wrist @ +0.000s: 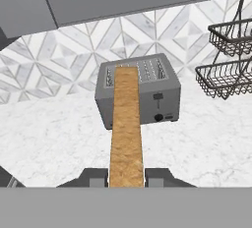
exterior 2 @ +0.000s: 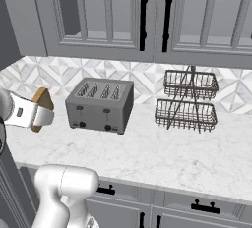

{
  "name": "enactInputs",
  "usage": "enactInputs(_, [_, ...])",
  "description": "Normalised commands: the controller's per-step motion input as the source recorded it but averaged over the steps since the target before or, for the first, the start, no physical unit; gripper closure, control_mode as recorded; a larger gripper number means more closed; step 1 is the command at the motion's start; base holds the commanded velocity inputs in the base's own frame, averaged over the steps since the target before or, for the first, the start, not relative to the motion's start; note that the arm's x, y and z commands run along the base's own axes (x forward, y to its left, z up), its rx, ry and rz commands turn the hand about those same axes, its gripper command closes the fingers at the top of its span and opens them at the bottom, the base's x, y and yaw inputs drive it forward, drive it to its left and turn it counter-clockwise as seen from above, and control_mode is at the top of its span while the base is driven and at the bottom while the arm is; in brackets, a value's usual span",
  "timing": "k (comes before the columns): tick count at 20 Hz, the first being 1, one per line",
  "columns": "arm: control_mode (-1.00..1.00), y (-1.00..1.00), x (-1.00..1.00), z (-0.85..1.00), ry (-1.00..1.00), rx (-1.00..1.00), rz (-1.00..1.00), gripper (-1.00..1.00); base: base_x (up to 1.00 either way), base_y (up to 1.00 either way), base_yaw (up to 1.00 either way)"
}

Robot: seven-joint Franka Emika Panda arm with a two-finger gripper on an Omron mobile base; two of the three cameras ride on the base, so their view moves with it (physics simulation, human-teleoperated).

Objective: Start the toaster. Once the lever pops up, take the bread to the plate on the dining counter.

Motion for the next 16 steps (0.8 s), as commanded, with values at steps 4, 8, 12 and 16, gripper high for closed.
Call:
enactInputs(4, [-1.00, 0.00, 0.00, 0.00, 0.00, 0.00, 0.00, 1.00, 0.00, 0.00, 0.00])
enactInputs(8, [-1.00, 0.00, 0.00, 0.00, 0.00, 0.00, 0.00, 1.00, 0.00, 0.00, 0.00])
enactInputs(12, [1.00, 0.00, -0.19, 0.00, 0.00, 0.00, 0.00, 1.00, -0.44, 0.00, 0.00])
enactInputs(16, [1.00, 0.00, 0.00, 0.00, 0.00, 0.00, 0.00, 1.00, -1.00, -0.20, 0.00])
